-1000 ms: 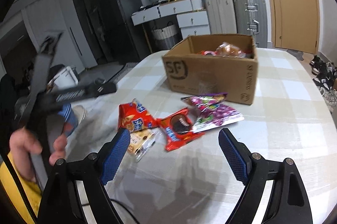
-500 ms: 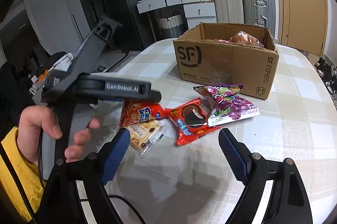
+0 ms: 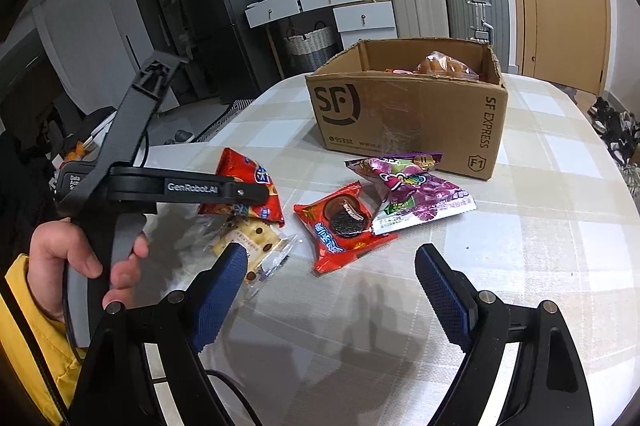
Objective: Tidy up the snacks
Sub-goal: 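Grasp the red triangular biscuit bag with the left gripper, then lower the right gripper onto the cream biscuit pack while the left gripper holds the red bag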
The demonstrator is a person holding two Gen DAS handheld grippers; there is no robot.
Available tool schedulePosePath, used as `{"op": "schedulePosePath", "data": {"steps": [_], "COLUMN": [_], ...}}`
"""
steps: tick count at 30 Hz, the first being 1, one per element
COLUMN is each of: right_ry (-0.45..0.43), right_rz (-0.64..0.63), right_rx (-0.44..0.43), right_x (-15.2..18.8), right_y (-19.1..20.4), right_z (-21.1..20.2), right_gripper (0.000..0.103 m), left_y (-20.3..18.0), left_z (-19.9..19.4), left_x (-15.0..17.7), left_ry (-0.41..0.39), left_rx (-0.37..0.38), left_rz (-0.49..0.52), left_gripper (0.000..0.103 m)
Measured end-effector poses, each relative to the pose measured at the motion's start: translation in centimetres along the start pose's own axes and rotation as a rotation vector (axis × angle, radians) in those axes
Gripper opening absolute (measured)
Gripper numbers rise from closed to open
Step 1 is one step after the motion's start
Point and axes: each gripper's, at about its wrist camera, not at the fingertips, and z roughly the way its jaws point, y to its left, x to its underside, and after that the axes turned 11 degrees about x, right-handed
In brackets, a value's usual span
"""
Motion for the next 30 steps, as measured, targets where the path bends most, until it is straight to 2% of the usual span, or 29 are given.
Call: {"op": "schedulePosePath", "data": {"steps": [10, 14, 16, 19, 23, 25, 26, 28, 30], "right_ry": [0.005, 0.039, 0.087, 0.128, 0.164, 0.154, 0.151, 0.171, 0.235], "right_rz": [0.016, 0.000, -0.033, -0.110, -0.240, -0.305, -0.333, -0.381, -0.415], "right_rx": [-0.015, -0.085, -0.147, -0.185, -0.211, -0.209, -0.201, -0.183, -0.190], "right_x": [0.0, 0.0, 0.2, 0.6, 0.2, -0.1, -0.5, -1.3, -2.0], "right_y": [-0.1, 0.7, 1.7, 3.8, 7.3, 8.9, 9.5, 10.5, 10.9], "right_z": [0.0, 0.3, 0.9, 1.7, 2.7, 3.0, 3.3, 4.5, 6.4], "right_gripper": [0.088, 0.088, 0.088, 0.087, 0.087, 0.087, 0.086, 0.067, 0.066], "left_y": [0.5, 0.5, 0.7, 1.3, 2.8, 3.4, 3.7, 4.5, 5.4], "left_z": [-2.1, -3.6, -5.1, -6.9, -8.2, -8.9, -9.2, -9.9, -10.5], "left_x": [0.4, 0.8, 0.9, 1.1, 1.4, 1.5, 1.6, 1.7, 1.7], "left_ry": [-0.055, -0.080, -0.103, -0.126, -0.129, -0.141, -0.144, -0.163, -0.170], "left_rx": [0.002, 0.024, 0.036, 0.023, -0.012, -0.038, -0.062, -0.087, -0.067], "left_rz": [-0.013, -0.011, -0.007, -0.005, -0.018, -0.011, -0.003, -0.004, -0.019], "left_gripper": [0.041, 0.041, 0.041, 0.041, 0.041, 0.041, 0.041, 0.042, 0.042]}}
